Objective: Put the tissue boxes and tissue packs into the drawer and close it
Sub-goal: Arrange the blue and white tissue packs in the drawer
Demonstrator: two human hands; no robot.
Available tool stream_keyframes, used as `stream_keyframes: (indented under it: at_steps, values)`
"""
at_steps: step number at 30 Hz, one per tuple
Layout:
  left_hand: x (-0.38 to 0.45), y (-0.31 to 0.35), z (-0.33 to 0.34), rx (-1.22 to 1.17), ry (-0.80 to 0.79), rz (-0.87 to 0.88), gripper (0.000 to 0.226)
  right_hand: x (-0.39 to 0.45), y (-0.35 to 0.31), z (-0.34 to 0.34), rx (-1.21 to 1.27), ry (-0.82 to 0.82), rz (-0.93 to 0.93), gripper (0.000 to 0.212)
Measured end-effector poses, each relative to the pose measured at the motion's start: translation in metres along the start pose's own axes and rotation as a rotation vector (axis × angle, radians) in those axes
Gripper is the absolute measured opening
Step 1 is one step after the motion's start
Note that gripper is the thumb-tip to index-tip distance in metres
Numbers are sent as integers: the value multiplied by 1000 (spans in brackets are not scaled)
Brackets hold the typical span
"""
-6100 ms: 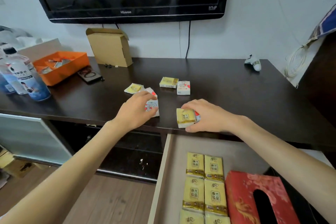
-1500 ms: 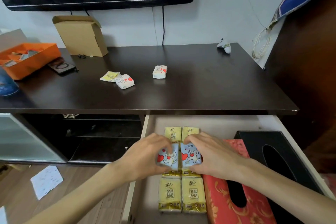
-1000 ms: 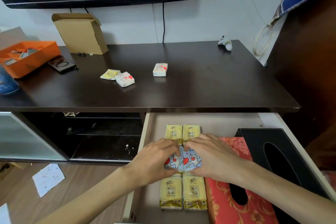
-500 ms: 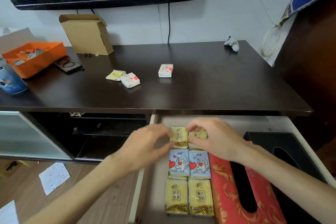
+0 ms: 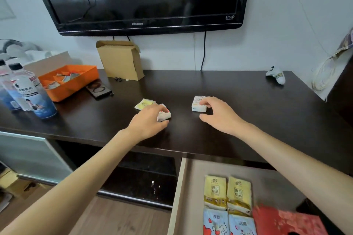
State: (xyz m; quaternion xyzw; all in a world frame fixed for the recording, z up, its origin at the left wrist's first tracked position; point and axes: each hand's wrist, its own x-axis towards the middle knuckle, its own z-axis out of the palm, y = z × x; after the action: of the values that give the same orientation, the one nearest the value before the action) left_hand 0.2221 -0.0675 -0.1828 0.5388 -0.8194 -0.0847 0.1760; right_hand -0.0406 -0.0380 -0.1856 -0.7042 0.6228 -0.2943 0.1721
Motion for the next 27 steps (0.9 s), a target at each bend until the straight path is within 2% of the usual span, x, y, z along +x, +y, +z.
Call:
stream_keyframes:
  at_steps: [5, 8, 13, 20, 27]
  values:
    - [41, -15, 10, 257, -95, 61, 65, 52, 9, 13, -68, -35, 78, 81]
    - [56, -18, 13, 285, -133, 7, 65, 73, 14, 14, -97, -100, 106, 96]
    - [64, -20, 15, 256, -144, -8, 47, 84, 20, 13, -114, -164, 130, 87]
    - [48, -5, 16, 150, -158, 36, 55, 55, 19, 7, -109, -134, 68, 82]
    - [0, 30, 4, 92, -134, 153, 58, -20, 6, -15, -73, -106, -23, 78]
